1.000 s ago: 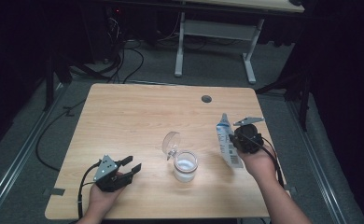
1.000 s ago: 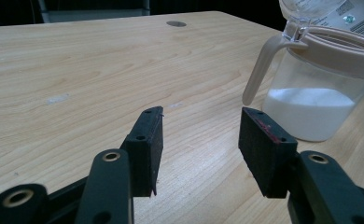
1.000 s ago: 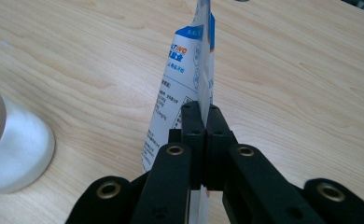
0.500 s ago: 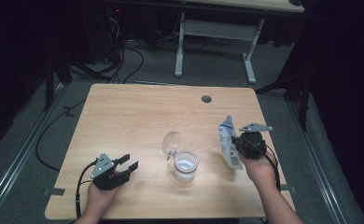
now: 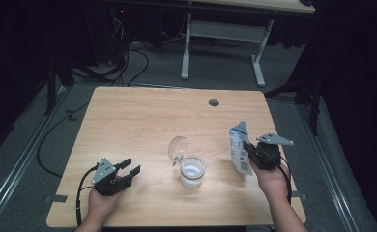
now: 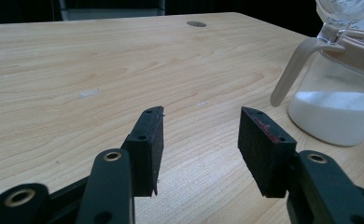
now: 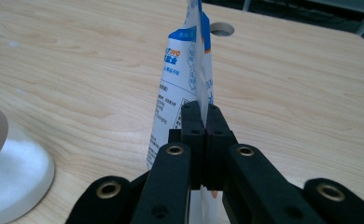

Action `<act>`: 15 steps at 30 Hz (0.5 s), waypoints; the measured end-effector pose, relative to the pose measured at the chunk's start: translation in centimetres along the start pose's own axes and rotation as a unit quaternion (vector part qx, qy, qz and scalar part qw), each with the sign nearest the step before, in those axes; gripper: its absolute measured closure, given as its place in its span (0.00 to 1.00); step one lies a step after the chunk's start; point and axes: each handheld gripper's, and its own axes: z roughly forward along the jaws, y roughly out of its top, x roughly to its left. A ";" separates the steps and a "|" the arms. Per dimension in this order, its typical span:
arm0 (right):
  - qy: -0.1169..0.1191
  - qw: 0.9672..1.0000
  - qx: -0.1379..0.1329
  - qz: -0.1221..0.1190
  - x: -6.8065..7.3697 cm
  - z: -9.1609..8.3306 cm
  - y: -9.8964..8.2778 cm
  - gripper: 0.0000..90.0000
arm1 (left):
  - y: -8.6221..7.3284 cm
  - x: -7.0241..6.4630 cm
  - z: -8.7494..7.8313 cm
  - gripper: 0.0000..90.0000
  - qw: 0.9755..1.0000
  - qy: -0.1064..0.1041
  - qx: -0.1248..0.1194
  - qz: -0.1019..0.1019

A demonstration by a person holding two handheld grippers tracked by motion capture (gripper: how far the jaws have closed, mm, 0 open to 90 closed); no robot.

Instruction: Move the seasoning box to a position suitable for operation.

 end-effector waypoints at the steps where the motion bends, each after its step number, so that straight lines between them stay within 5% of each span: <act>1: 0.000 1.000 -0.005 -0.003 0.1 0.0 -0.1 1.00 | 0.0 0.0 0.0 0.56 1.000 0.000 0.000 0.000; 15: 0.010 0.998 -0.065 0.022 -0.1 0.1 -2.1 1.00 | -0.3 -0.3 -0.1 0.56 1.000 0.008 -0.005 0.010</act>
